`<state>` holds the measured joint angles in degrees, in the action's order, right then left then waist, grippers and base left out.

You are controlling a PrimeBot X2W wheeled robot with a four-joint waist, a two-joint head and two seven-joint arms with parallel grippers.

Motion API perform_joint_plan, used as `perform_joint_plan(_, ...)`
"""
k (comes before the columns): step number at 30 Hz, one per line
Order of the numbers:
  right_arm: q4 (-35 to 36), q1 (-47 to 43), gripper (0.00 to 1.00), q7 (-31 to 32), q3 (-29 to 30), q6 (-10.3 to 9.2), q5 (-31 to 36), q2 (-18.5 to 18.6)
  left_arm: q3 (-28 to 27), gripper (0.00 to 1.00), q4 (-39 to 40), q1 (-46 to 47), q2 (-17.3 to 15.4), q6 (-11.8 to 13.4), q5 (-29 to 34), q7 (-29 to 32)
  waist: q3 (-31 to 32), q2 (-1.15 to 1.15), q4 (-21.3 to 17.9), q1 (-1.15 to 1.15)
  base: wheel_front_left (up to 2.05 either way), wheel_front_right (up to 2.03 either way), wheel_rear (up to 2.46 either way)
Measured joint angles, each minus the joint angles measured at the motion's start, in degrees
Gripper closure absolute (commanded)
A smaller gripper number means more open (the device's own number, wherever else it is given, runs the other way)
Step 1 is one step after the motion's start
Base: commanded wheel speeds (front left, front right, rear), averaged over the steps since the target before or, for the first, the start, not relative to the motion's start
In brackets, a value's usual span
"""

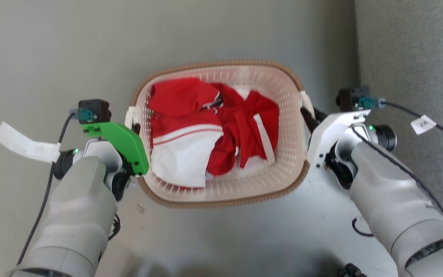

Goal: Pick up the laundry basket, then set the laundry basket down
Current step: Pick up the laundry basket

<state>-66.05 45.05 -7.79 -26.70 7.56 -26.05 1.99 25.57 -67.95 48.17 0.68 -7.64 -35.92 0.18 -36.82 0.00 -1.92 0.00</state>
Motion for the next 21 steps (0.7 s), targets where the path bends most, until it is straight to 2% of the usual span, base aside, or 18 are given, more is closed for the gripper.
perform_joint_plan(21, 3.6, -9.17, 1.0, 8.35, -7.6, -0.08, -10.43, 0.42, 1.69, 1.0, -1.89, -7.29, -0.63, 0.0, -5.61, 7.09, 14.6, 0.0, -0.88, 0.0, 0.0, 0.0, 0.0)
